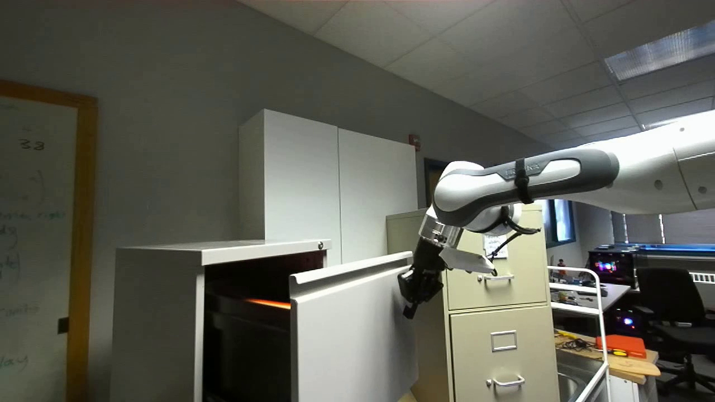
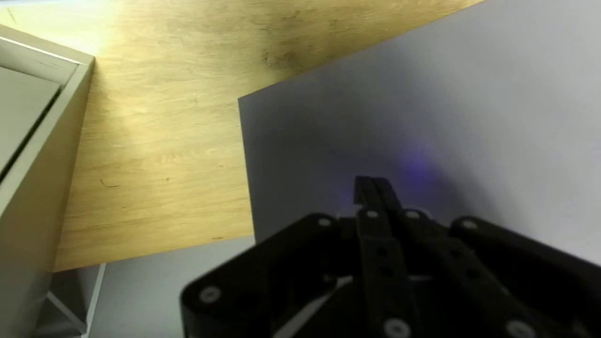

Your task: Close the open drawer

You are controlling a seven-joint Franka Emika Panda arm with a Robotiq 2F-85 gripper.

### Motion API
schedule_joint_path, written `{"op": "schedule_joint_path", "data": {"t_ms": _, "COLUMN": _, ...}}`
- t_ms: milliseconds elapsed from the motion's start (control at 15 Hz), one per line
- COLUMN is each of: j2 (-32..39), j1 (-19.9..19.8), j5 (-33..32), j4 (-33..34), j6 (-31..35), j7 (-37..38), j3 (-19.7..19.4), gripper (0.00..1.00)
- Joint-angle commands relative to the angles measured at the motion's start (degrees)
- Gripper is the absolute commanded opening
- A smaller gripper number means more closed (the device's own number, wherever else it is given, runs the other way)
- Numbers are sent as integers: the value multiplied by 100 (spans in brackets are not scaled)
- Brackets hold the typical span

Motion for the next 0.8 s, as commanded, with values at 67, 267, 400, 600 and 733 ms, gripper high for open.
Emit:
{"op": "schedule_joint_path", "data": {"t_ms": 67, "j2": 902, "j1": 360, "j5": 442, "j4": 1081, "j6": -88, "j7": -190, "j3": 58, "gripper": 0}}
{"op": "schedule_joint_path", "data": {"t_ms": 267, "j2": 1546, "j1": 477, "j5": 537, "j4": 1758, "j6": -203, "j7": -151, "j3": 143, "gripper": 0}}
{"op": "schedule_joint_path", "data": {"t_ms": 400, "j2": 1999, "j1": 501, "j5": 505, "j4": 2266, "j6": -294, "j7": -111, "j3": 225, "gripper": 0}}
{"op": "schedule_joint_path", "data": {"t_ms": 600, "j2": 2710, "j1": 575, "j5": 454, "j4": 3056, "j6": -409, "j7": -73, "j3": 253, "gripper": 0}}
{"op": "schedule_joint_path", "data": {"t_ms": 733, "j2": 3140, "j1": 471, "j5": 486, "j4": 3620, "j6": -558, "j7": -80, "j3": 370, "gripper": 0}}
